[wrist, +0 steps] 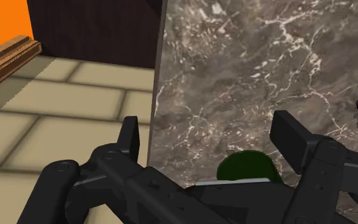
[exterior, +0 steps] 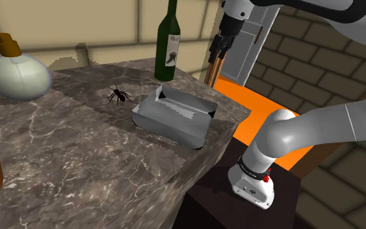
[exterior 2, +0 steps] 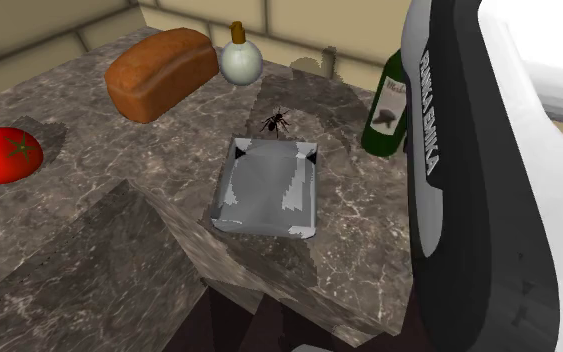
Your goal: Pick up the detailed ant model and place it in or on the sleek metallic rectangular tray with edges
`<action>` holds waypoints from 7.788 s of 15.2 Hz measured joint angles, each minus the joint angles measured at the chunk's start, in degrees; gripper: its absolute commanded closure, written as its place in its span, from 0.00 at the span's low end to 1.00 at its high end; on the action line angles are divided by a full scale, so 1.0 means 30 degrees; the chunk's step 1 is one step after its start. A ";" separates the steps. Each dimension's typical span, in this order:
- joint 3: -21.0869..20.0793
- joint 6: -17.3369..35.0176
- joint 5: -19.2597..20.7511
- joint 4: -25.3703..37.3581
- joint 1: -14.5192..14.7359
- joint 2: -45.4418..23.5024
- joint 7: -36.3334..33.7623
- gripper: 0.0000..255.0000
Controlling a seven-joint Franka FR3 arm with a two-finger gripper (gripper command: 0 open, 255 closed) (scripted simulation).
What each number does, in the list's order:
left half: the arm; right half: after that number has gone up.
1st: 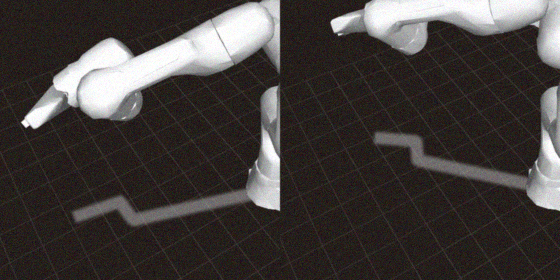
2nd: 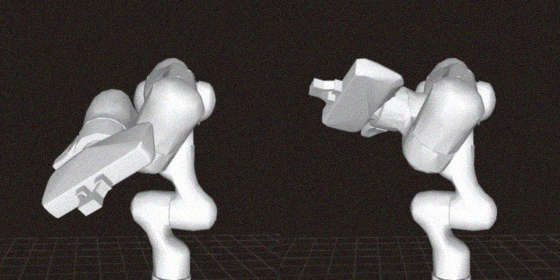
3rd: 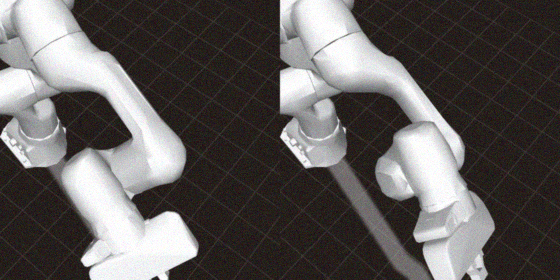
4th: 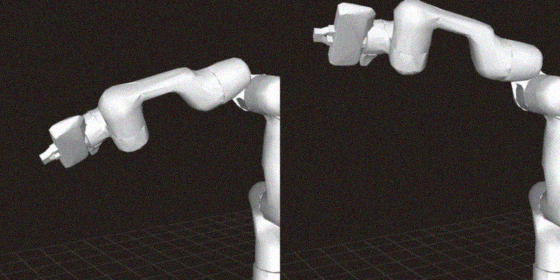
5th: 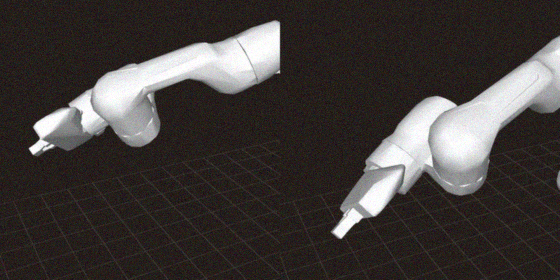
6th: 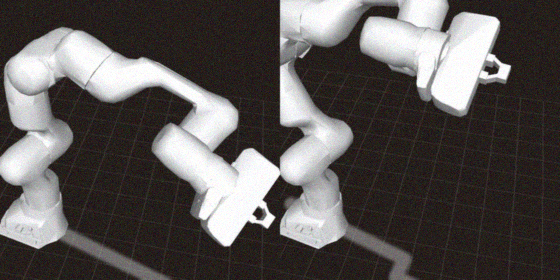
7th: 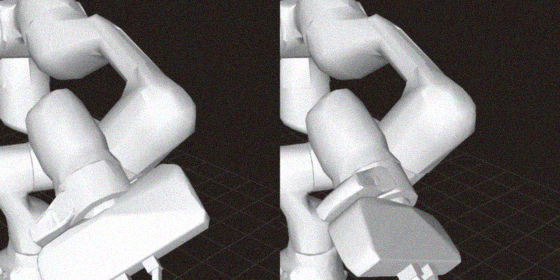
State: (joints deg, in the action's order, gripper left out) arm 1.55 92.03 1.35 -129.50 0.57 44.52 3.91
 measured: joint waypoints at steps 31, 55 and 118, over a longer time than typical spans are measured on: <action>-0.7446 0.2384 -0.3048 1.1453 0.3309 -1.6220 -1.0705 0.00; -0.7593 0.4242 -0.3048 1.0098 0.3512 -1.6658 -1.0860 1.00; -0.7441 0.6359 -0.6842 0.8016 0.3137 -1.4731 -1.4256 0.00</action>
State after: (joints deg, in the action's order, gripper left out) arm -20.78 111.10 -19.18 -105.45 9.98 0.32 -38.86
